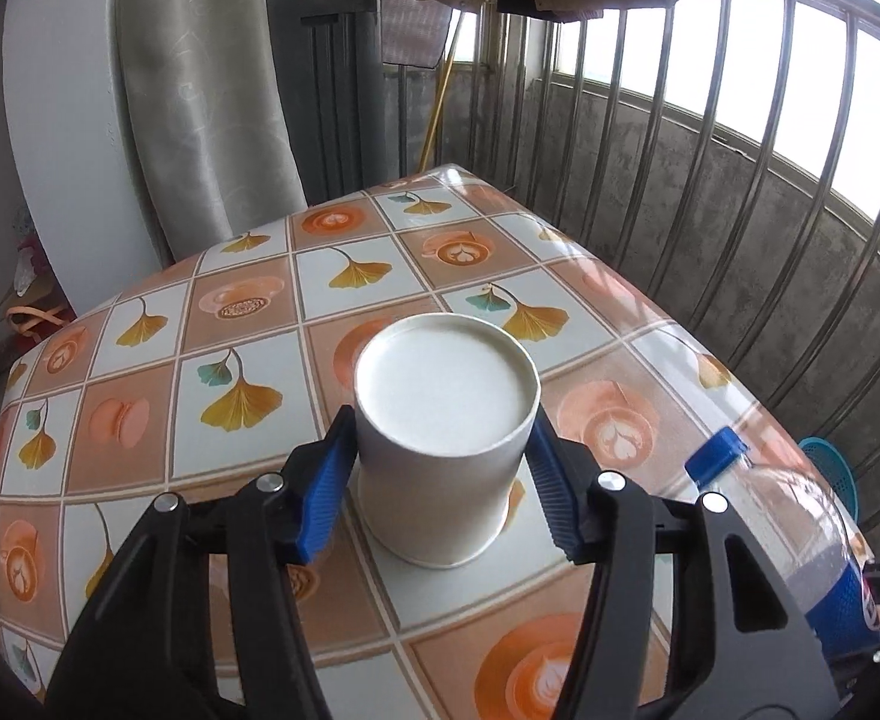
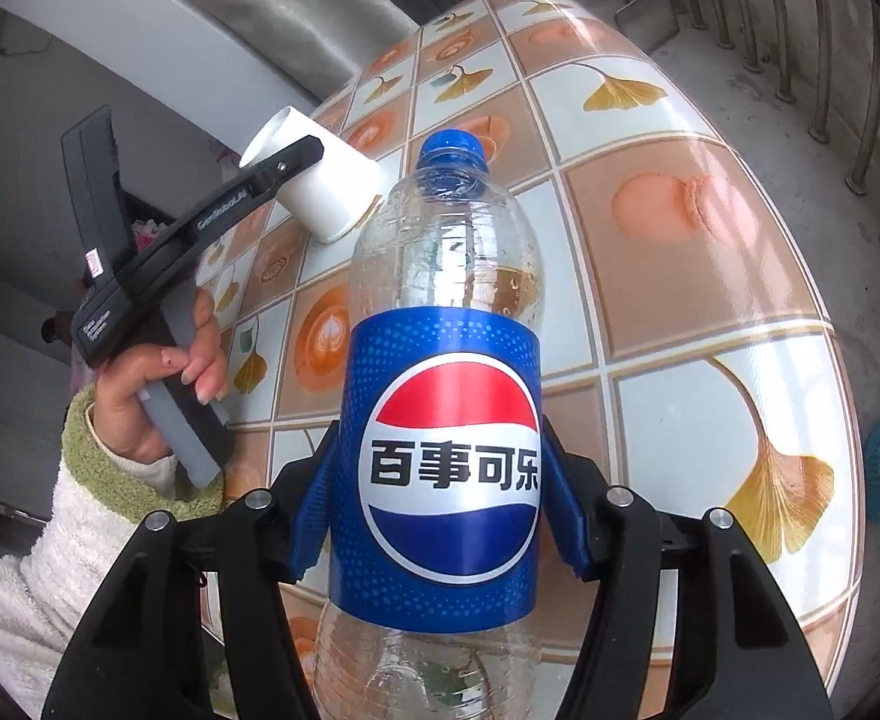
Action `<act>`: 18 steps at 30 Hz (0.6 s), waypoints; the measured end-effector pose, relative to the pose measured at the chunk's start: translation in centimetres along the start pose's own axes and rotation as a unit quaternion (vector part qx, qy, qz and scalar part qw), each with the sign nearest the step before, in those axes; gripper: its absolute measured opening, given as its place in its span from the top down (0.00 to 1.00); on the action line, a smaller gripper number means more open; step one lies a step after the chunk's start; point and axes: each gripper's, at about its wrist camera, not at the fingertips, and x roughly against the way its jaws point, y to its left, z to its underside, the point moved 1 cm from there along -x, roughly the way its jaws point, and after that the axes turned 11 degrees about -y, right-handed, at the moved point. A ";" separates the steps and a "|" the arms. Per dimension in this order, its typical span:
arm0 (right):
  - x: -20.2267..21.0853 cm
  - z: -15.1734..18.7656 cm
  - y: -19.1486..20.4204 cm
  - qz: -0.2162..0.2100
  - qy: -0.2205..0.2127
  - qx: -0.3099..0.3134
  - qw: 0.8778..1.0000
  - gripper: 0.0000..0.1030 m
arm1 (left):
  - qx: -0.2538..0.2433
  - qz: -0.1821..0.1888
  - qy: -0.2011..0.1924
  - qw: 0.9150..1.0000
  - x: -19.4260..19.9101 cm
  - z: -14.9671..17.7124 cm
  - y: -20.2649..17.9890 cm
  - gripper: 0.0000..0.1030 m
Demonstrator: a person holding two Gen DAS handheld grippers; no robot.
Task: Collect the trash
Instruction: 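Close the left tool around the white paper cup while the right holds the bottle, then hold the paper cup in the left tool and the bottle in the right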
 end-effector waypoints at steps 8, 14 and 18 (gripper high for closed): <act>-0.1 0.4 0.8 0.016 0.003 0.011 1.000 0.43 | 0.011 0.019 0.015 1.000 8.1 4.8 0.4 0.49; -0.1 1.9 2.0 0.017 0.013 0.016 1.000 0.43 | 0.039 -0.011 0.031 0.999 14.2 8.2 0.9 0.48; 0.0 2.8 2.8 0.017 0.019 0.021 0.999 0.42 | 0.053 -0.020 0.024 0.998 16.9 9.7 0.8 0.47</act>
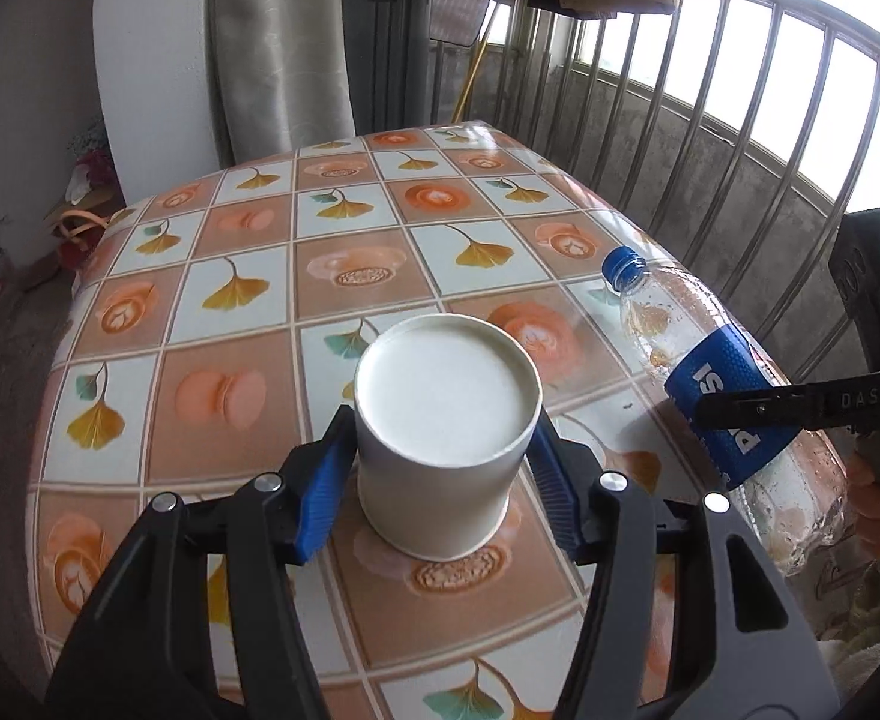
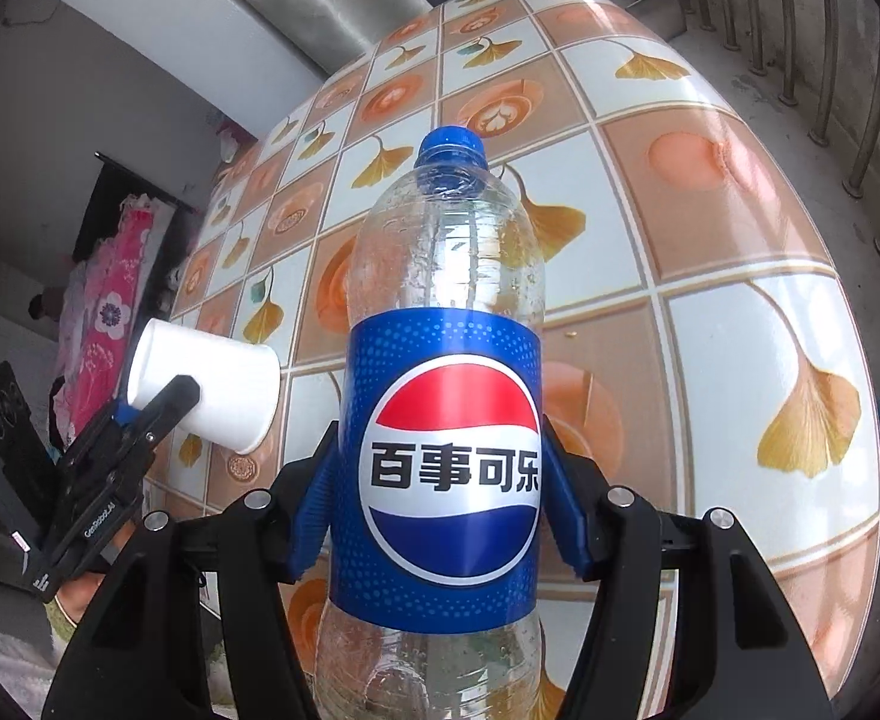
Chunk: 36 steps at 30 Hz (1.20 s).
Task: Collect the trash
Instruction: 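Hold the paper cup in the left tool and the bottle in the right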
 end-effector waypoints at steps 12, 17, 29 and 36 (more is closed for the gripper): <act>2.0 -0.2 1.3 0.046 -0.014 0.014 0.999 0.35 | 0.019 -0.010 0.012 1.000 -0.4 0.9 0.4 0.38; 1.6 0.0 1.1 0.050 -0.013 -0.008 0.999 0.35 | 0.031 -0.016 0.024 0.999 -0.8 0.7 0.4 0.38; 1.3 -0.2 1.3 0.043 -0.006 -0.011 0.999 0.35 | 0.043 -0.019 0.035 0.998 -0.9 0.2 -0.2 0.37; 1.1 -0.3 1.2 0.041 -0.004 -0.015 0.999 0.35 | 0.041 -0.022 0.037 0.998 -1.1 -0.1 -0.5 0.35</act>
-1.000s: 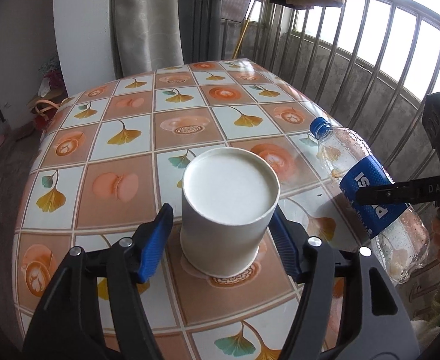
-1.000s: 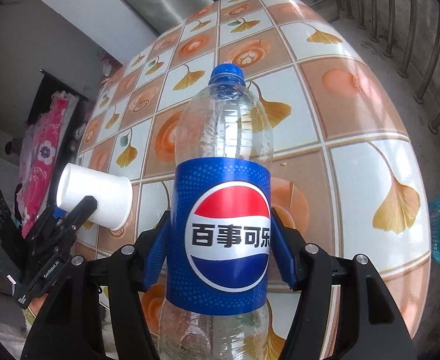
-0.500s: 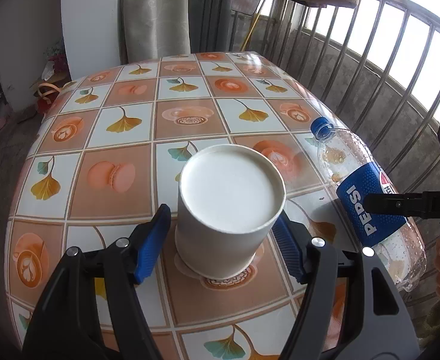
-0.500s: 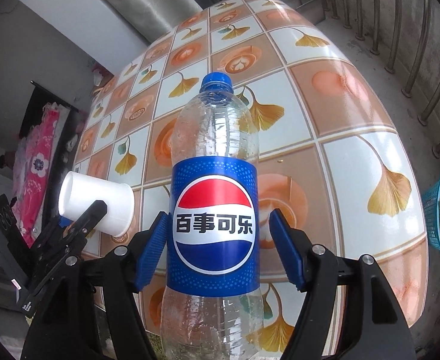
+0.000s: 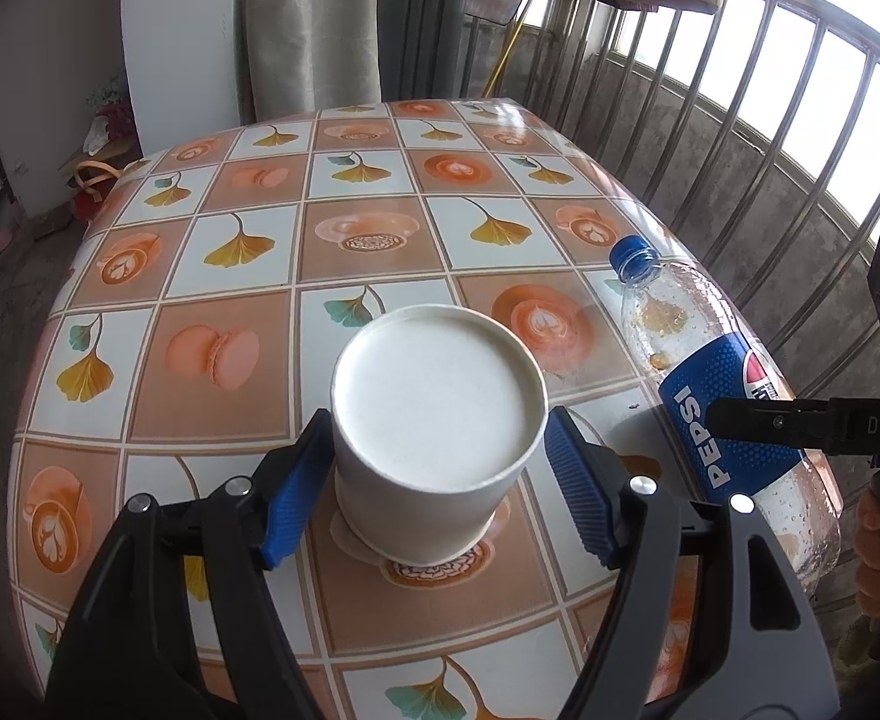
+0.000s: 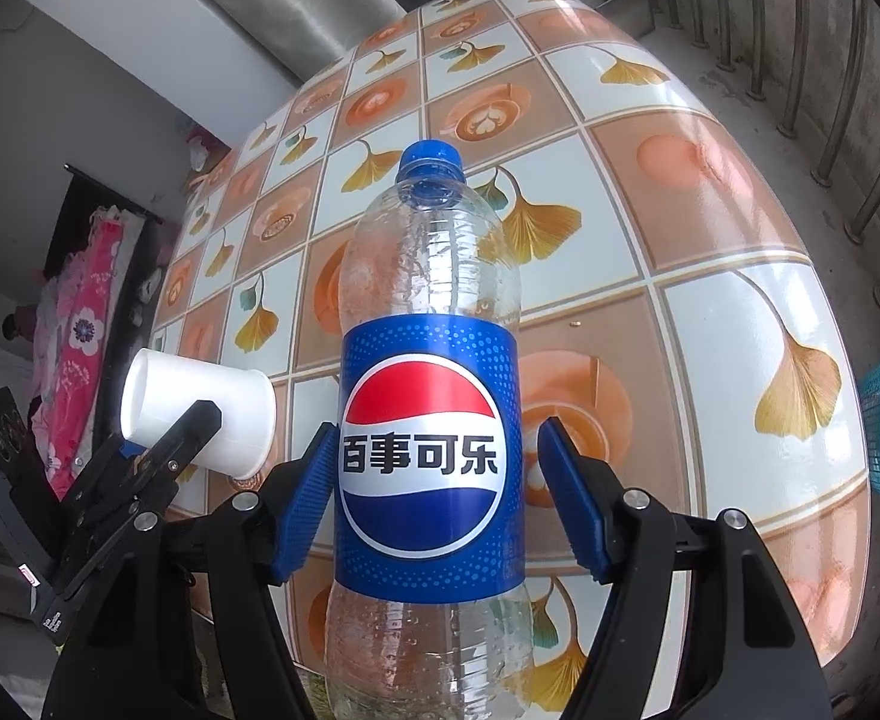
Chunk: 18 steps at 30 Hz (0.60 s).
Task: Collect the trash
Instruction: 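Hold the paper cup in the left tool and the bottle in the right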
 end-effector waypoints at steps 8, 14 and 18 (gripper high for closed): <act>-0.1 0.1 0.0 -0.004 0.003 0.001 1.000 0.37 | 0.005 -0.004 -0.010 1.000 -0.3 -0.5 0.1 0.35; -0.2 0.1 0.0 -0.006 0.006 -0.001 1.000 0.39 | 0.019 0.022 -0.023 0.999 0.4 -0.6 0.5 0.35; -0.1 0.1 0.0 -0.006 0.006 -0.002 1.000 0.39 | 0.036 0.049 -0.038 0.997 0.8 -0.7 0.9 0.26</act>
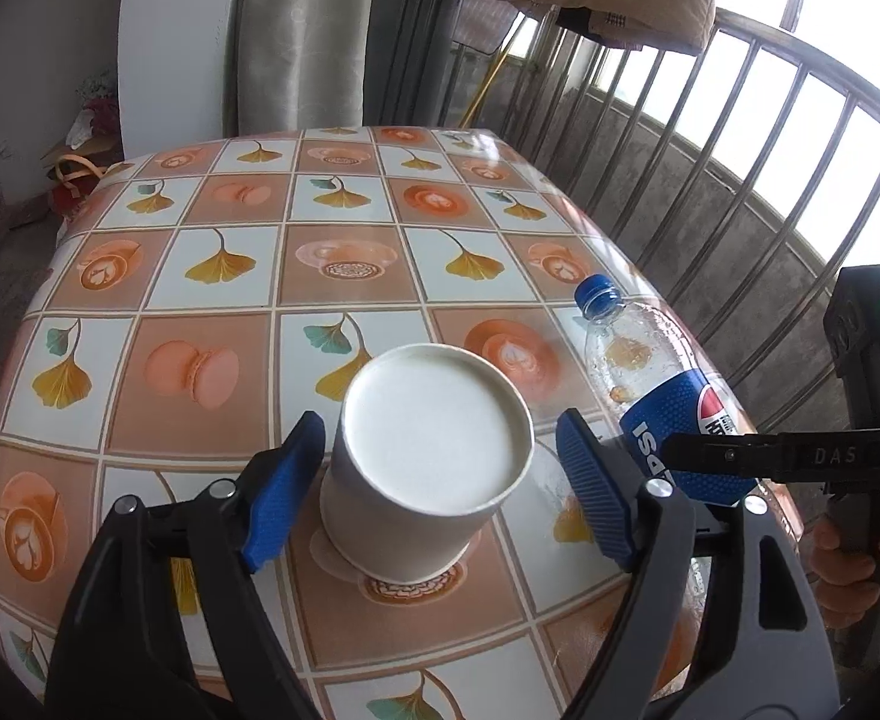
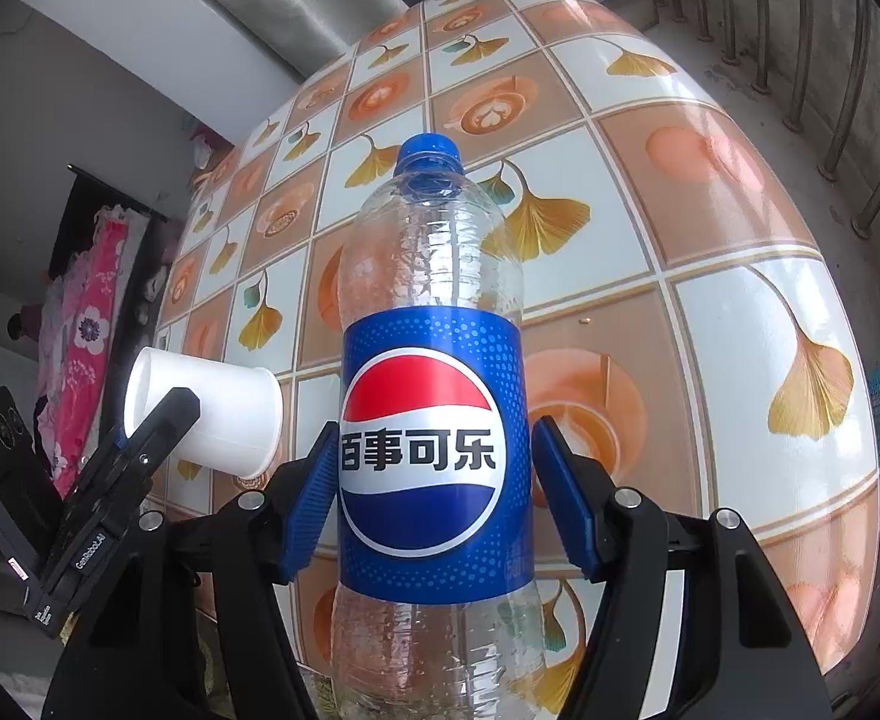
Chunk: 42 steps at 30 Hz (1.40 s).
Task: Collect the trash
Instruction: 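Hold the paper cup in the left tool and the bottle in the right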
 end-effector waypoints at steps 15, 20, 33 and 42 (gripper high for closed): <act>0.2 0.1 -0.1 -0.002 0.000 -0.003 1.000 0.39 | -0.012 -0.007 -0.007 1.000 -0.6 0.3 0.3 0.34; 0.0 0.1 -0.1 -0.004 0.003 -0.001 1.000 0.39 | -0.013 -0.008 -0.007 1.000 -0.7 0.4 0.2 0.43; -0.2 0.2 0.0 -0.011 0.007 -0.003 1.000 0.42 | -0.019 -0.012 -0.010 1.000 -0.6 0.3 0.2 0.44; 0.0 0.2 -0.1 -0.013 0.004 -0.005 1.000 0.43 | -0.021 -0.012 -0.015 1.000 -0.2 -0.1 0.3 0.45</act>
